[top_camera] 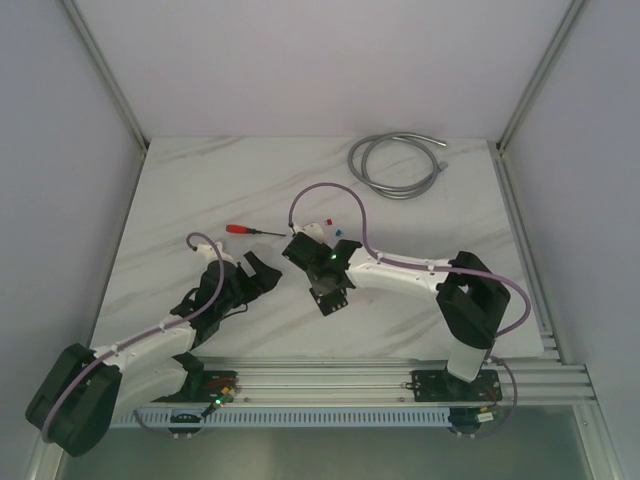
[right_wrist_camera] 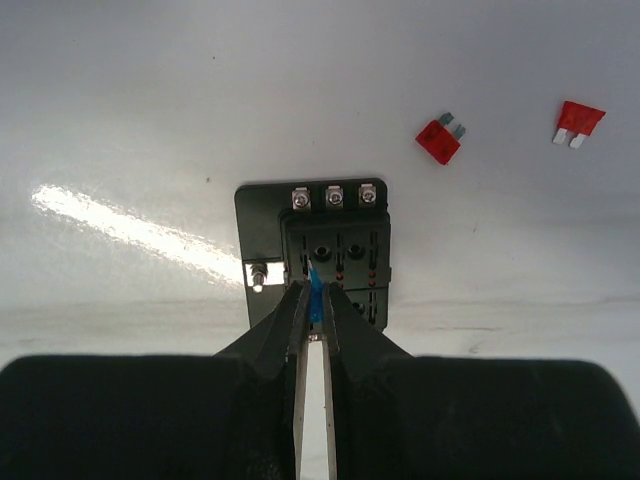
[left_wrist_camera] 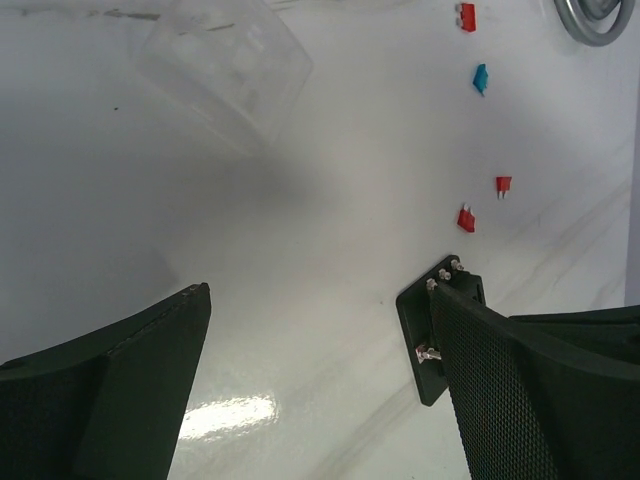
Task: Snap on the fuse box
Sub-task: Install the fuse at the fuse box base.
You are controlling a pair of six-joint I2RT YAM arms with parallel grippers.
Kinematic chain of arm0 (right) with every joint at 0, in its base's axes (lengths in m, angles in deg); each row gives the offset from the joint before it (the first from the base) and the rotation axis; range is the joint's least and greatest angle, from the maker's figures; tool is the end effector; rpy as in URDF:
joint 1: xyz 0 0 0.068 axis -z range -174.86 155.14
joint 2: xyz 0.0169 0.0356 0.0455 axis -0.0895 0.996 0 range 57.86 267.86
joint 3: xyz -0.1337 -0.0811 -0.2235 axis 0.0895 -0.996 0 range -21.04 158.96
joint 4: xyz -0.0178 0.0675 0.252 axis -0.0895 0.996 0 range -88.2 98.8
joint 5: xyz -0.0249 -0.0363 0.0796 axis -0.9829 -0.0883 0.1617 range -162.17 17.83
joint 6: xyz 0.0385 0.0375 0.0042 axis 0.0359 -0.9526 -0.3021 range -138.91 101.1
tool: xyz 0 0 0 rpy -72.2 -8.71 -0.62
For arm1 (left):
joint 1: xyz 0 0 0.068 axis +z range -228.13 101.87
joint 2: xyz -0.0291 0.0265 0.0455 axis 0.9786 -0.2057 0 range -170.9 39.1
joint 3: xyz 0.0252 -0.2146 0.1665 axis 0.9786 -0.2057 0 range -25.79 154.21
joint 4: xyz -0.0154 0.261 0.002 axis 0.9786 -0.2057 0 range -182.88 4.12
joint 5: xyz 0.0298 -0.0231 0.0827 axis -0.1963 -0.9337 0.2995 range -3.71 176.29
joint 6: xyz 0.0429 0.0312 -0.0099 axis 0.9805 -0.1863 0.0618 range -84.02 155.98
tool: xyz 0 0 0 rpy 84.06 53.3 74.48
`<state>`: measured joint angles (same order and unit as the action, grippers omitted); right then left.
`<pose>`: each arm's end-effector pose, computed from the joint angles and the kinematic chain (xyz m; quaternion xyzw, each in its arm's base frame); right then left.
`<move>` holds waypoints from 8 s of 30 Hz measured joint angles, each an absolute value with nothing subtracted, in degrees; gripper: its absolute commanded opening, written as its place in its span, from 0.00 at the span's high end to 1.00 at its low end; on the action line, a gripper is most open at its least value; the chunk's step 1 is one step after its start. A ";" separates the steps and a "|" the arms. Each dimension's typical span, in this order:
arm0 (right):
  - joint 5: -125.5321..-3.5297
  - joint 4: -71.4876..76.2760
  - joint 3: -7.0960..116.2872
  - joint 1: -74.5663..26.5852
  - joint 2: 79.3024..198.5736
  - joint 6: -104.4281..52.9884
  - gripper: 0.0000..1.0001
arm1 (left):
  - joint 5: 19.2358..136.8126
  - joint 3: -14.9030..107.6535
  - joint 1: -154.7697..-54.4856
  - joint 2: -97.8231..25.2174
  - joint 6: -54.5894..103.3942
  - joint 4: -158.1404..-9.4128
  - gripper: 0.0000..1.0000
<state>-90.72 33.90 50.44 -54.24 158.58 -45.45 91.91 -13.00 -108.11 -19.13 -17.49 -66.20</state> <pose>0.1951 0.3075 0.2109 -0.2320 0.9285 0.0522 0.2852 0.1700 -0.0940 0.1579 -0.1978 0.8229 -0.3224 0.4240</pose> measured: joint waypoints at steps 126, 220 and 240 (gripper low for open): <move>-87.57 31.32 50.73 -52.45 159.39 -42.19 0.79 | 89.09 -13.74 -106.79 -17.60 -17.36 -69.59 0.00; -77.12 19.56 40.04 -44.66 156.77 -45.45 1.00 | 83.08 -11.16 -112.35 -21.28 -17.34 -68.80 0.12; -83.37 28.69 45.77 -47.00 158.02 -42.39 0.76 | 83.56 -10.07 -120.52 -31.55 -22.85 -59.88 0.23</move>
<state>-83.37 28.69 45.77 -47.00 158.02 -42.39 83.56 -10.07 -120.52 -31.55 -22.85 -59.88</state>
